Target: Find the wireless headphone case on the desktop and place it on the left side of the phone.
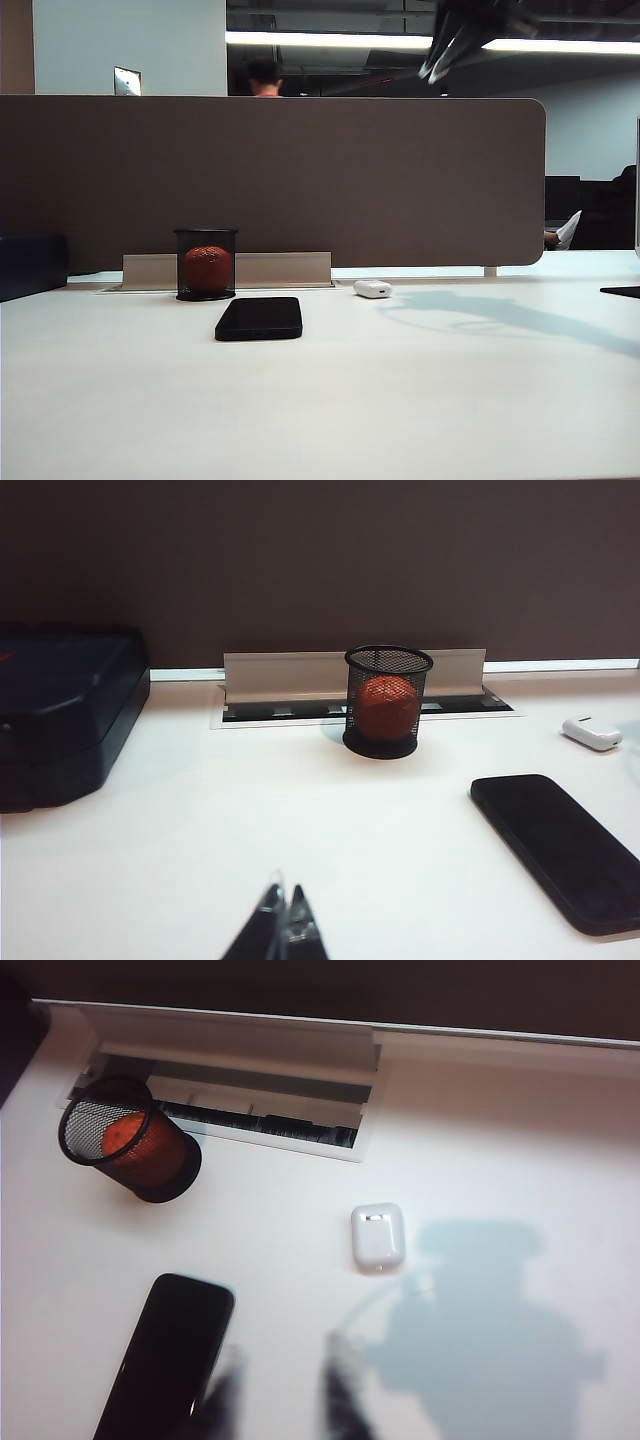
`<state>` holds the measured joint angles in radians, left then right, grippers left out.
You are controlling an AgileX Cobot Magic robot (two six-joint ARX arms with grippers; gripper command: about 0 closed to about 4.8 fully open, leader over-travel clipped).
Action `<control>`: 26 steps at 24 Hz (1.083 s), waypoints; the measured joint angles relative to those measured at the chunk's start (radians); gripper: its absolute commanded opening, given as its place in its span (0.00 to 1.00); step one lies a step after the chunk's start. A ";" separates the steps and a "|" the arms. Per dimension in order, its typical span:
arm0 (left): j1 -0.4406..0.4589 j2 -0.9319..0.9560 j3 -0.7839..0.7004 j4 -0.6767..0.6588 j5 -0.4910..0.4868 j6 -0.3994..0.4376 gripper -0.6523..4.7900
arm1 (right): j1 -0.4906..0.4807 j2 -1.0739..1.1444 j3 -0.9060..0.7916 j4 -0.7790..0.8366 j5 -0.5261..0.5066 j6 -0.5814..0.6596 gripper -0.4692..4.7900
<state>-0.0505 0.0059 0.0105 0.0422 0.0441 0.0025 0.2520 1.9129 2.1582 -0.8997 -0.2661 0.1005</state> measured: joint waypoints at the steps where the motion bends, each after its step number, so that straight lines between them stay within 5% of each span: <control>1: 0.000 0.000 0.000 0.000 0.000 0.000 0.11 | 0.004 0.018 0.000 0.020 0.000 -0.001 0.48; 8: 0.000 0.000 0.000 0.001 0.000 0.000 0.11 | 0.016 0.141 0.000 0.160 0.008 -0.043 0.50; 12: 0.000 0.000 0.000 0.003 0.000 0.000 0.11 | 0.032 0.202 0.002 0.206 0.070 -0.100 0.62; 21: 0.000 0.000 0.000 0.005 0.029 0.000 0.11 | 0.036 0.321 0.002 0.238 0.098 -0.118 0.63; 26: 0.000 0.000 0.000 0.006 0.092 0.000 0.11 | 0.037 0.369 0.002 0.241 0.092 -0.118 0.76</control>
<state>-0.0505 0.0059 0.0105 0.0479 0.1364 0.0029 0.2886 2.2814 2.1597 -0.6582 -0.1745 -0.0174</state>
